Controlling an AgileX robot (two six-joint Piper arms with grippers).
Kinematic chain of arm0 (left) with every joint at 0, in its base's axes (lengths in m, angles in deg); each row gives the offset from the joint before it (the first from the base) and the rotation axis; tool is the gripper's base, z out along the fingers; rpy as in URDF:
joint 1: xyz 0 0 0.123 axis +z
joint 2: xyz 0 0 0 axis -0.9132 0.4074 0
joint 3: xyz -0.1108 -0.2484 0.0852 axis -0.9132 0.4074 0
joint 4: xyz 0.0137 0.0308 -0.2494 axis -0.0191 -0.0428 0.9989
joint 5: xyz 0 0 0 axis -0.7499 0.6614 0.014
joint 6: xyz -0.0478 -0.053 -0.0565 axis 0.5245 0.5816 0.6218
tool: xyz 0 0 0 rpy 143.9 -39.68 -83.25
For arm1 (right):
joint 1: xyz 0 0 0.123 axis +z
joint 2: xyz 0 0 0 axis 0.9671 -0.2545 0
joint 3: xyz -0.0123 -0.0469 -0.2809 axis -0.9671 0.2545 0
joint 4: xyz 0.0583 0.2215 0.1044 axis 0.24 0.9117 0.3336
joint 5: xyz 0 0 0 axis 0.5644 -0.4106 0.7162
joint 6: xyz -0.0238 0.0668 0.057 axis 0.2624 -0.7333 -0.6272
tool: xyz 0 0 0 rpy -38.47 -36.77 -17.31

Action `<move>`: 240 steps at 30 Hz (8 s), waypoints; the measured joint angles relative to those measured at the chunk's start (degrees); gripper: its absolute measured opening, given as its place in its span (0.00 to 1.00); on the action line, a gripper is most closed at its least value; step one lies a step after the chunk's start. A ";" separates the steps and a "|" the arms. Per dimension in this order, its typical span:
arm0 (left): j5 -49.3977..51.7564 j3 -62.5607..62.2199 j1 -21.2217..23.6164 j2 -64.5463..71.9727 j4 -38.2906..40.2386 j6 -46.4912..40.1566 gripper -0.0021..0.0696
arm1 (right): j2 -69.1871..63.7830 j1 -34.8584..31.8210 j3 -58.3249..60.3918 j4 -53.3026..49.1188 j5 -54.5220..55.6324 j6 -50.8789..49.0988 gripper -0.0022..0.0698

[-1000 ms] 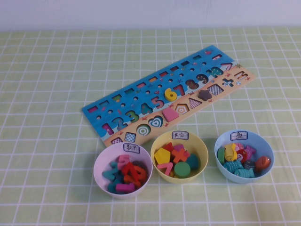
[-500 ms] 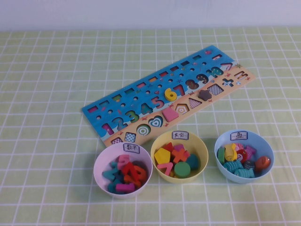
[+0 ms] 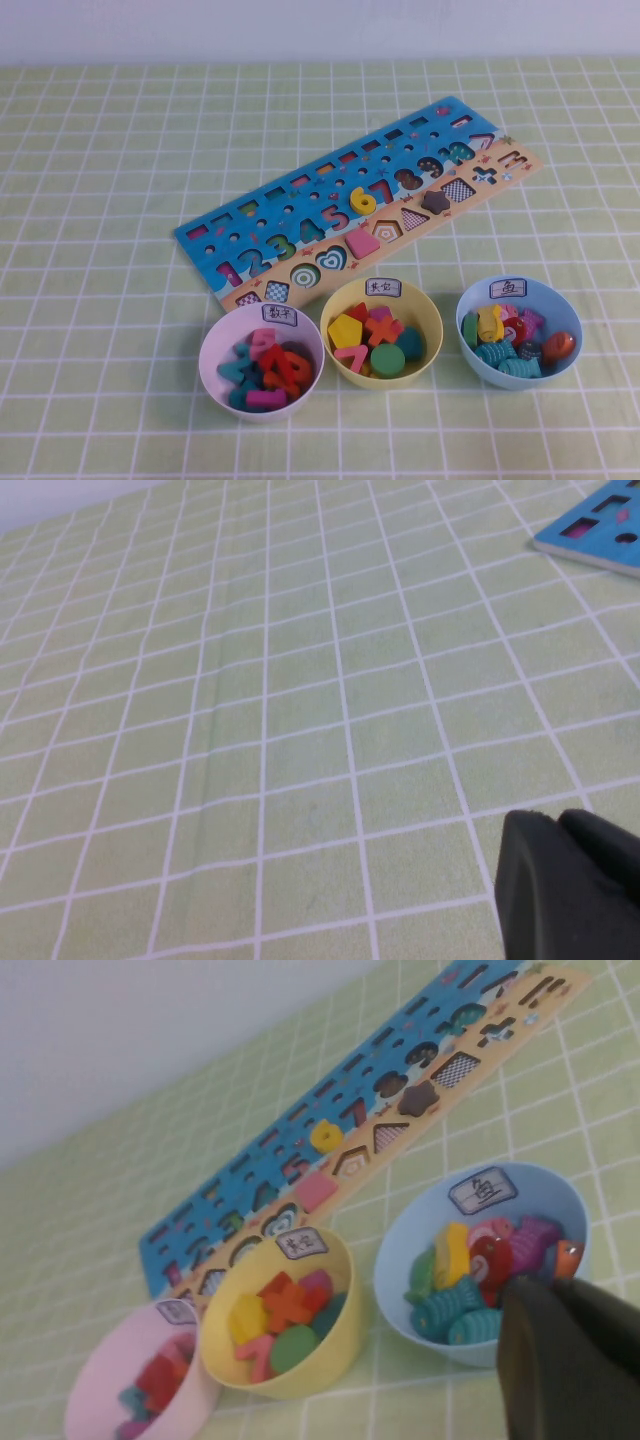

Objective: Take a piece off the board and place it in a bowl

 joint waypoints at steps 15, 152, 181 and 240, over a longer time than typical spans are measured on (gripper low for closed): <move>0.00 0.00 0.00 0.00 -0.02 0.00 0.02 | -44.29 1.22 -44.64 -29.11 -26.84 4.91 0.01; 0.00 0.00 0.00 0.00 -0.02 0.00 0.02 | -133.86 20.58 -125.70 -39.37 -39.53 13.91 0.62; 0.00 0.00 0.00 0.00 -0.02 0.00 0.02 | -131.34 21.45 -126.01 -38.97 -39.23 13.91 0.45; 0.00 0.00 0.00 0.00 -0.02 0.00 0.02 | -73.56 38.76 -64.59 -40.14 -21.71 11.18 0.44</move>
